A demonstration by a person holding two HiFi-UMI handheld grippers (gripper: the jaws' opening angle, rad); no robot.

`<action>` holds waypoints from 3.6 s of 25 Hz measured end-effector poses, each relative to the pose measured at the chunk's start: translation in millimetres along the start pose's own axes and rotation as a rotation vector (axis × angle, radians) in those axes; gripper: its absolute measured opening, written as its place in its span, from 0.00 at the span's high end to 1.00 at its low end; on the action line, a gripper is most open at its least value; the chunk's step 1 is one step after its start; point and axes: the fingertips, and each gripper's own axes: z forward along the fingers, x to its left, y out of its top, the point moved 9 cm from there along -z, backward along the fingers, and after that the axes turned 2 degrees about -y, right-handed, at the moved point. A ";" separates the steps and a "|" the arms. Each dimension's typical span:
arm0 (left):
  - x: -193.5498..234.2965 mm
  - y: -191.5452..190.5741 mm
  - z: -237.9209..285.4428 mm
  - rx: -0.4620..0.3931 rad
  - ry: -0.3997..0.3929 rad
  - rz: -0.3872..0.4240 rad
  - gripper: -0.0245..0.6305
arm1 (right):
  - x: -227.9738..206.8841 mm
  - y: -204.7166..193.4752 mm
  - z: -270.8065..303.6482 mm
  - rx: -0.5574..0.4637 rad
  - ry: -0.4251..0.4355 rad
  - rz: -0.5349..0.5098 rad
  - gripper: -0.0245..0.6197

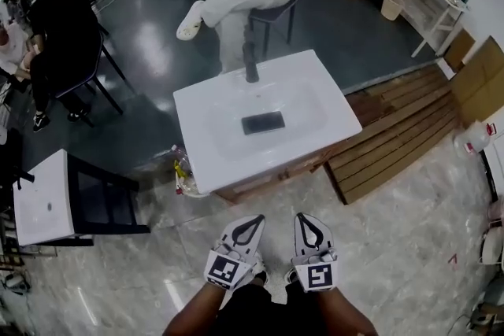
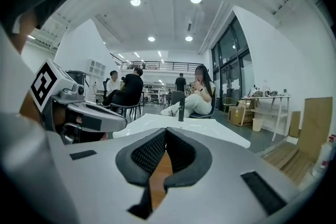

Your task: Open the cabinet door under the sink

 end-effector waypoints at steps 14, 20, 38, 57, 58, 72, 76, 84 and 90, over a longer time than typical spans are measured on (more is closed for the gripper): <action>14.6 -102.5 96.3 0.000 0.145 -0.130 0.93 | -52.1 -137.0 59.6 0.060 0.064 0.074 0.93; 28.6 -173.0 123.0 0.029 0.181 -0.123 0.93 | -60.9 -201.4 88.4 0.075 0.071 0.073 0.93; 68.4 -274.7 164.5 0.019 0.253 -0.131 0.93 | -63.2 -336.4 161.7 0.134 0.119 0.040 0.92; 74.4 -293.9 174.6 0.058 0.227 -0.160 0.93 | -73.6 -361.3 202.2 0.170 0.122 0.013 0.76; 76.0 -292.3 175.3 0.052 0.226 -0.163 0.93 | -73.7 -361.3 203.2 0.168 0.122 0.013 0.77; 72.2 -299.4 173.8 0.062 0.214 -0.167 0.93 | -76.2 -368.5 208.3 0.157 0.165 -0.012 0.82; 71.6 -300.8 169.3 0.070 0.212 -0.168 0.93 | -75.3 -368.0 207.9 0.159 0.154 0.004 0.82; 72.7 -302.6 162.2 0.082 0.201 -0.162 0.93 | -75.9 -364.4 201.1 0.145 0.161 0.031 0.82; 71.2 -304.5 160.7 0.080 0.204 -0.170 0.93 | -77.9 -365.0 195.0 0.139 0.184 0.031 0.82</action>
